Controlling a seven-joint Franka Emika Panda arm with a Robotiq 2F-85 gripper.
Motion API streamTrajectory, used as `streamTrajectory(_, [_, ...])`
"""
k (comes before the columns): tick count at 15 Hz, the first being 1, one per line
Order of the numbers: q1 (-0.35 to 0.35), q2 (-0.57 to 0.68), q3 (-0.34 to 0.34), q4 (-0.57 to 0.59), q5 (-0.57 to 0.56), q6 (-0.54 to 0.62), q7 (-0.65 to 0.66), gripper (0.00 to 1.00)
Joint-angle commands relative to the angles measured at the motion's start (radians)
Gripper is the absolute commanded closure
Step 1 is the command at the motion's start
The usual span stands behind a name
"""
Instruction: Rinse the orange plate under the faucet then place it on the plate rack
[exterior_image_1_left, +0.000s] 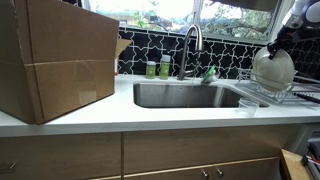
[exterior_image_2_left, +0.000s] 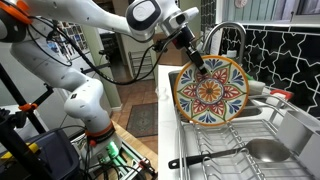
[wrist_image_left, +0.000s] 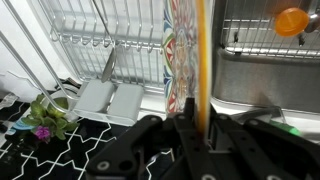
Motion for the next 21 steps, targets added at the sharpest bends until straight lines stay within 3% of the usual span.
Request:
streamTrajectory(1, [-0.018,-0.023,0.037,0.035,-0.085,-0.085,-0.009,0.97])
streamTrajectory(8, [0.039,-0.032,0.105,0.079,-0.315,-0.259,-0.01,0.97])
streamTrajectory(16, [0.305,-0.096,0.157,-0.002,-0.508,-0.428,-0.087,0.97])
streamTrajectory(21, [0.461,-0.099,0.158,-0.071,-0.55,-0.428,-0.159,0.97])
